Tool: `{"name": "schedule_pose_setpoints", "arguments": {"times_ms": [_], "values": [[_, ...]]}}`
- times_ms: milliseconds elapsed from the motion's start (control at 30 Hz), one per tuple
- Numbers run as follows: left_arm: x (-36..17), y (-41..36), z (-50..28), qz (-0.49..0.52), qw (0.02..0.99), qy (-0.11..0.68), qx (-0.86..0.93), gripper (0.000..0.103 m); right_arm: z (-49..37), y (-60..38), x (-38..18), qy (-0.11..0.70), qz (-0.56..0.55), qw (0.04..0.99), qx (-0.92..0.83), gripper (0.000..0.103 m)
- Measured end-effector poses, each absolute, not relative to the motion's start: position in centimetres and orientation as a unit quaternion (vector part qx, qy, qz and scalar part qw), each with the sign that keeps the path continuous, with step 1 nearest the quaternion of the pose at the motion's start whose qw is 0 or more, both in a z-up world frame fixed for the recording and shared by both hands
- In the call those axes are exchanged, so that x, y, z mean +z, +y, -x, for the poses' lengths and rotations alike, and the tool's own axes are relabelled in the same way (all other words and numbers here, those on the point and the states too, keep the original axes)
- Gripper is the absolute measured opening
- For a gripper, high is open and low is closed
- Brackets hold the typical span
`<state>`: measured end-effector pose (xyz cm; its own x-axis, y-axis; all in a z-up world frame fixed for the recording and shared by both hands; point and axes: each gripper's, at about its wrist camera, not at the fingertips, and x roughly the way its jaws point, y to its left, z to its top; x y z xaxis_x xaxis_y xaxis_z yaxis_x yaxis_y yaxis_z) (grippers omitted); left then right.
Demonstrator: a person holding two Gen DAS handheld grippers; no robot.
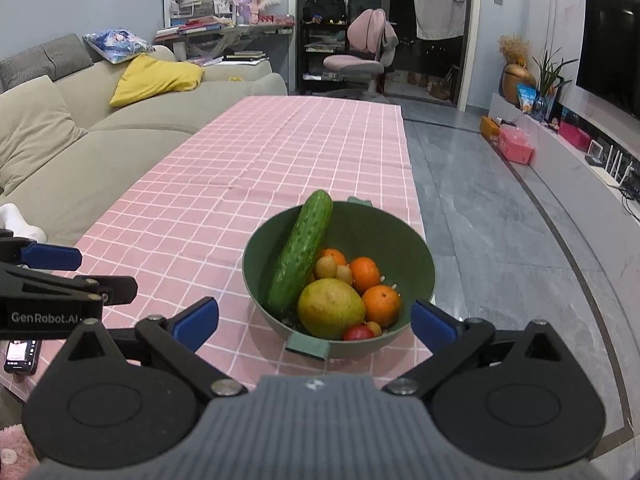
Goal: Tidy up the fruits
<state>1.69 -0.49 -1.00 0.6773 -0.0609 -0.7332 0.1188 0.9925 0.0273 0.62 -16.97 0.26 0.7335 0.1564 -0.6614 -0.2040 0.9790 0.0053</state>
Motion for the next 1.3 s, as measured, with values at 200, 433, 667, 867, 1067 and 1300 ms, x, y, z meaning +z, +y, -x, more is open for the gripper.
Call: {"name": "schedule_pose_setpoints", "arguments": {"times_ms": [200,433,667,867,1067,1300], "values": [[-1.1,-0.5,-1.43,-0.037,0.913,0.403,-0.05,0.08,-0.56,-16.65,0.12,0.356,0.043,0.928,0.103,0.099],[-1.04,-0.43,-1.31,-0.036,0.913,0.404,-0.05,0.08,-0.52,-16.66,0.16,0.357,0.044,0.928,0.103,0.099],[-1.03,-0.36,-1.37,-0.036,0.912,0.405,-0.049,0.08,-0.6,-16.6,0.08,0.357,0.048,0.927,0.105,0.099],[-1.01,-0.19,-1.47,-0.035,0.912,0.405,-0.048,0.08,-0.65,-16.52,-0.01,0.359,0.049,0.926,0.106,0.099],[-1.01,-0.06,-1.41,-0.034,0.912,0.405,-0.047,0.08,-0.66,-16.44,-0.05,0.36,0.051,0.925,0.107,0.099],[-0.98,-0.02,-1.41,-0.034,0.912,0.405,-0.047,0.08,-0.67,-16.43,-0.05,0.36,0.051,0.925,0.106,0.099]]}}
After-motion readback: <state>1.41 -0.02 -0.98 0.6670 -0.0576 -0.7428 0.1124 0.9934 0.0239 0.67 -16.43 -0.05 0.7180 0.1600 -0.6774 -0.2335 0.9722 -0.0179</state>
